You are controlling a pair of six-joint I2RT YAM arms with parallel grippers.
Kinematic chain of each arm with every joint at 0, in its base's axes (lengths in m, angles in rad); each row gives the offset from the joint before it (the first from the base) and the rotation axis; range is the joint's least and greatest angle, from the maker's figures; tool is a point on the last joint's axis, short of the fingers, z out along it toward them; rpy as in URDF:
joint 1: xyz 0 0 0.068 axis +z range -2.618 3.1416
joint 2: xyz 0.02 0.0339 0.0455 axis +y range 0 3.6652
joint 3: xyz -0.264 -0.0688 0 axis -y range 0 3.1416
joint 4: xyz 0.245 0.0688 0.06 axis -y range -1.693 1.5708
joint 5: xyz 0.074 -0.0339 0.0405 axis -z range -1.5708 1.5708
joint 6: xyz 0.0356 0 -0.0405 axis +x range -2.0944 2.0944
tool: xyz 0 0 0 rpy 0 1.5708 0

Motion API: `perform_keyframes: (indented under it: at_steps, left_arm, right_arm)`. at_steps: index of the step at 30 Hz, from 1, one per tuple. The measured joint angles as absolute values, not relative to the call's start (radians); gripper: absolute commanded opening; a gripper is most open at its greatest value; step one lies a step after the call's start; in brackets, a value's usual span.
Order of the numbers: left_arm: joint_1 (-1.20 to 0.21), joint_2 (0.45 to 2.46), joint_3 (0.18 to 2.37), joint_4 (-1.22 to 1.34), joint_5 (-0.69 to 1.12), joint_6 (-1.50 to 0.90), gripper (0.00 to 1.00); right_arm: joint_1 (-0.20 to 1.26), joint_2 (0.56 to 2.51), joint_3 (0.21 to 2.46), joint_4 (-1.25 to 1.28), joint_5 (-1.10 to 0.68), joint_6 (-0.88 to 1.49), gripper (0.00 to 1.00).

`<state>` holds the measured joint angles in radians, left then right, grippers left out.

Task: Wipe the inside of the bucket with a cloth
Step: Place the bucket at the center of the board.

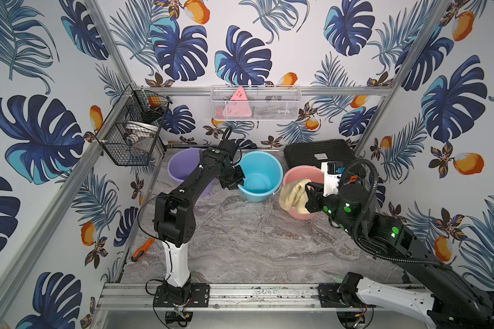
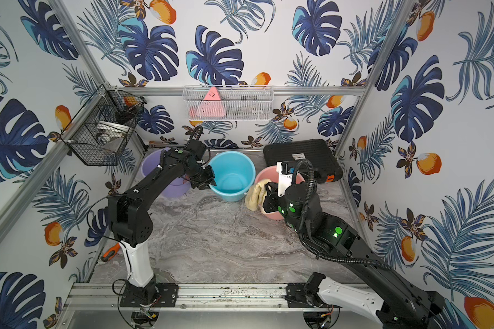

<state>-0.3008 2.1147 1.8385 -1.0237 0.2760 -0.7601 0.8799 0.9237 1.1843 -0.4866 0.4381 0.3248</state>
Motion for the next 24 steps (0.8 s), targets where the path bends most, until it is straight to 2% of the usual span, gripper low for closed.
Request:
perform_keyframes:
  at_steps: [6,10,11,12,14,16,17,18,20,24]
  left_arm:
    - [-0.300,2.109,1.832,-1.008,0.277,-0.764,0.42]
    - [-0.300,2.109,1.832,-1.003,0.281,-0.763,0.63]
    - [-0.300,2.109,1.832,-1.001,0.283,-0.764,0.64]
    - [-0.300,2.109,1.832,-0.999,0.283,-0.764,0.70]
    - [-0.300,2.109,1.835,-0.996,0.284,-0.762,0.77]
    - [-0.300,2.107,1.845,-0.996,0.288,-0.760,0.79]
    - [-0.300,2.107,1.850,-0.997,0.290,-0.757,0.87]
    - [-0.300,2.101,1.853,-0.995,0.290,-0.751,0.88]
    - [-0.300,2.069,1.837,-0.989,0.288,-0.751,0.99]
    - [-0.295,1.934,1.759,-0.965,0.282,-0.742,0.99]
  right_arm:
    - [0.880,0.933,1.179,-0.487,0.435,0.329,0.00]
    - [0.880,0.933,1.175,-0.486,0.436,0.328,0.00]
    - [0.880,0.933,1.172,-0.486,0.436,0.328,0.00]
    - [0.880,0.934,1.170,-0.486,0.436,0.329,0.00]
    - [0.880,0.935,1.165,-0.486,0.436,0.329,0.00]
    - [0.880,0.939,1.161,-0.485,0.438,0.329,0.00]
    - [0.880,0.942,1.159,-0.485,0.439,0.329,0.00]
    - [0.880,0.945,1.158,-0.485,0.439,0.328,0.00]
    - [0.880,0.951,1.158,-0.483,0.439,0.328,0.00]
    - [0.880,0.967,1.155,-0.472,0.435,0.327,0.00]
